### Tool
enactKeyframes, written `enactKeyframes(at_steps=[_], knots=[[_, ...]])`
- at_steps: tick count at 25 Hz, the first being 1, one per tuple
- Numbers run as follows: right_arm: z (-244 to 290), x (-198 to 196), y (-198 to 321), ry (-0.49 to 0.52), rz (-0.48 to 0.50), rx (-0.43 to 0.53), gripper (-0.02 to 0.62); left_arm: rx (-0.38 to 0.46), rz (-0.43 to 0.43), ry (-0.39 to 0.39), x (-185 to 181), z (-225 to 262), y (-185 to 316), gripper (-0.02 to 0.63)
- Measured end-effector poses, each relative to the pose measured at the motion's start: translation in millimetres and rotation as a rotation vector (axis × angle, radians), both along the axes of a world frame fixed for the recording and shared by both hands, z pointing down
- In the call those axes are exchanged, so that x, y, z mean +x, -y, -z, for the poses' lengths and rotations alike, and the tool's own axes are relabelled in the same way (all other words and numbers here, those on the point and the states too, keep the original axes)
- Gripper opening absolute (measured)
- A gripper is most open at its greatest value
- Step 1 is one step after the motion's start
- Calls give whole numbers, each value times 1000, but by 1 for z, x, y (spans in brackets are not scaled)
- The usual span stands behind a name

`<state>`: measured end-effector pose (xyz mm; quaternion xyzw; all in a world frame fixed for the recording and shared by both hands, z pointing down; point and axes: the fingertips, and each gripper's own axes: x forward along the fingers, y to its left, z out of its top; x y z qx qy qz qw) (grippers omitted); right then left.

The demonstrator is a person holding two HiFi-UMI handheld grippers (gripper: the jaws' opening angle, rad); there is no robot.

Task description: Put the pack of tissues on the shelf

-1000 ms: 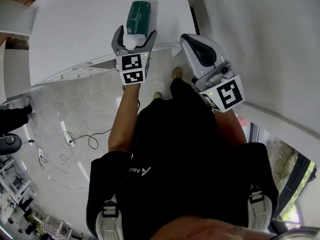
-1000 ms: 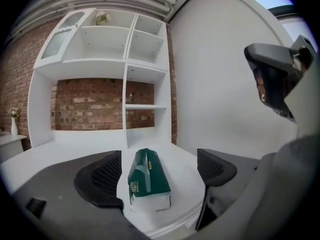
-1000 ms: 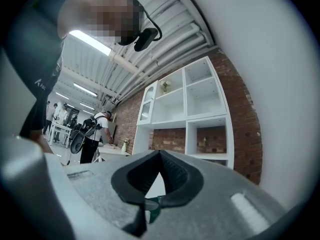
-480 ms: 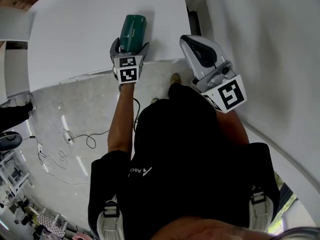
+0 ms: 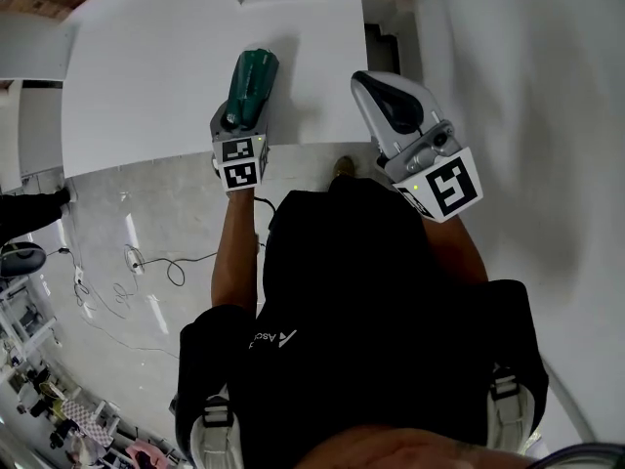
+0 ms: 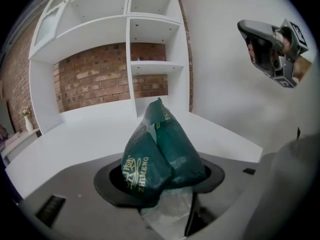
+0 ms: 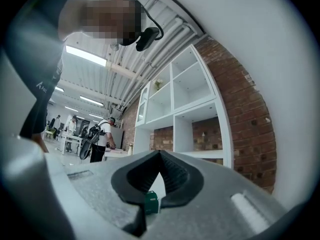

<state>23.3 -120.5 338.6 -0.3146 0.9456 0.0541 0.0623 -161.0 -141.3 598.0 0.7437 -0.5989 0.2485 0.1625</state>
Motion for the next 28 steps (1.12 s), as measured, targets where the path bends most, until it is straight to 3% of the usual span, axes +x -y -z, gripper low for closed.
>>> enactKeyframes(at_steps=[4, 14, 23, 28], knots=[[-1, 10, 19, 4, 10, -7, 0, 89, 28, -20, 5, 37, 7, 252], [17, 3, 47, 23, -3, -9, 0, 318, 20, -115, 23, 203, 53, 252], [27, 4, 60, 59, -8, -12, 0, 384, 19, -153, 36, 281, 139, 252], [22, 9, 66, 79, -8, -27, 0, 377, 47, -122, 34, 300, 196, 253]])
